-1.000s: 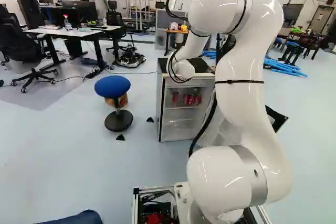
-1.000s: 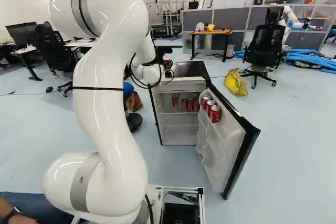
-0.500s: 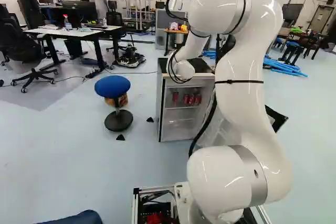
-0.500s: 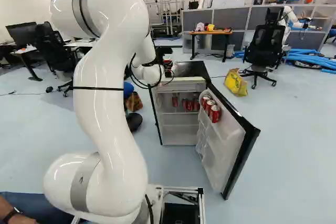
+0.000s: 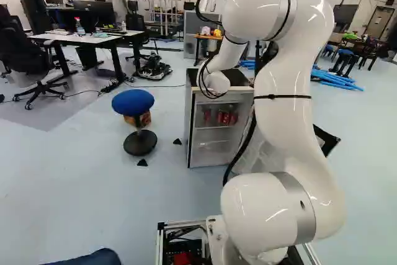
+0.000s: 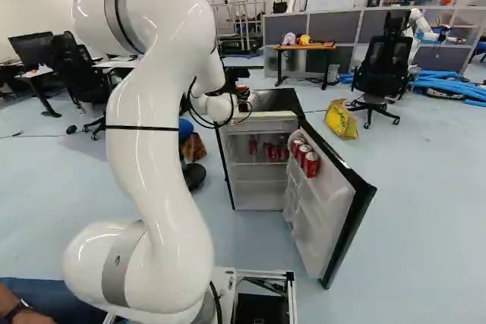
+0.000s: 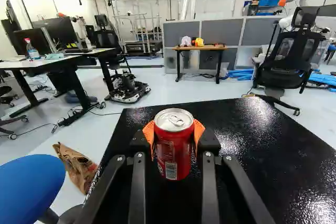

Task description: Grab a drink from the fridge

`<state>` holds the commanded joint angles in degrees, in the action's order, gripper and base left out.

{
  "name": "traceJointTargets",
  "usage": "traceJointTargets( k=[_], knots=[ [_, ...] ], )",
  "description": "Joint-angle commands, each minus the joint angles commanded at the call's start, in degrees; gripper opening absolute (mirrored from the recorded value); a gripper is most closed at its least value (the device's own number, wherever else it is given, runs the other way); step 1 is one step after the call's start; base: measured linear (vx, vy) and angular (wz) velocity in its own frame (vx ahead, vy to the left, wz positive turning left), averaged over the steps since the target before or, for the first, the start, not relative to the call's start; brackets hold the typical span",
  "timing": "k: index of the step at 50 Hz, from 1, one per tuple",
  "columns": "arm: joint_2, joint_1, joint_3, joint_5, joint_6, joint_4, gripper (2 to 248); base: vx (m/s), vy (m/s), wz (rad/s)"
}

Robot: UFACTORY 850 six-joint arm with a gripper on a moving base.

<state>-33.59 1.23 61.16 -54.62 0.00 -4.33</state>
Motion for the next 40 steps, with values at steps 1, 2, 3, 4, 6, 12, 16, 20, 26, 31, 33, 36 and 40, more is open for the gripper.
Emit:
traceJointTargets(
  k=[1, 2, 3, 4, 6, 12, 16, 20, 26, 31, 33, 36, 40],
  knots=[
    [0.00, 0.00, 0.00, 0.00, 0.00, 0.00, 94, 0.000, 0.000, 0.000],
    [0.00, 0.00, 0.00, 0.00, 0.00, 0.00, 94, 0.000, 0.000, 0.000],
    [0.00, 0.00, 0.00, 0.00, 0.00, 0.00, 94, 0.000, 0.000, 0.000],
    [0.00, 0.00, 0.00, 0.00, 0.00, 0.00, 94, 0.000, 0.000, 0.000],
    [0.00, 0.00, 0.00, 0.00, 0.00, 0.00, 94, 0.000, 0.000, 0.000],
    [0.00, 0.00, 0.00, 0.00, 0.00, 0.00, 94, 0.000, 0.000, 0.000],
    [0.00, 0.00, 0.00, 0.17, 0.00, 0.00, 94, 0.000, 0.000, 0.000],
    [0.00, 0.00, 0.00, 0.49, 0.00, 0.00, 94, 0.000, 0.000, 0.000],
    [0.00, 0.00, 0.00, 1.08, 0.00, 0.00, 94, 0.000, 0.000, 0.000],
    [0.00, 0.00, 0.00, 1.18, 0.00, 0.00, 94, 0.000, 0.000, 0.000],
    [0.00, 0.00, 0.00, 1.18, 0.00, 0.00, 94, 0.000, 0.000, 0.000],
    [0.00, 0.00, 0.00, 1.18, 0.00, 0.00, 94, 0.000, 0.000, 0.000],
    [0.00, 0.00, 0.00, 1.18, 0.00, 0.00, 94, 0.000, 0.000, 0.000]
  ],
)
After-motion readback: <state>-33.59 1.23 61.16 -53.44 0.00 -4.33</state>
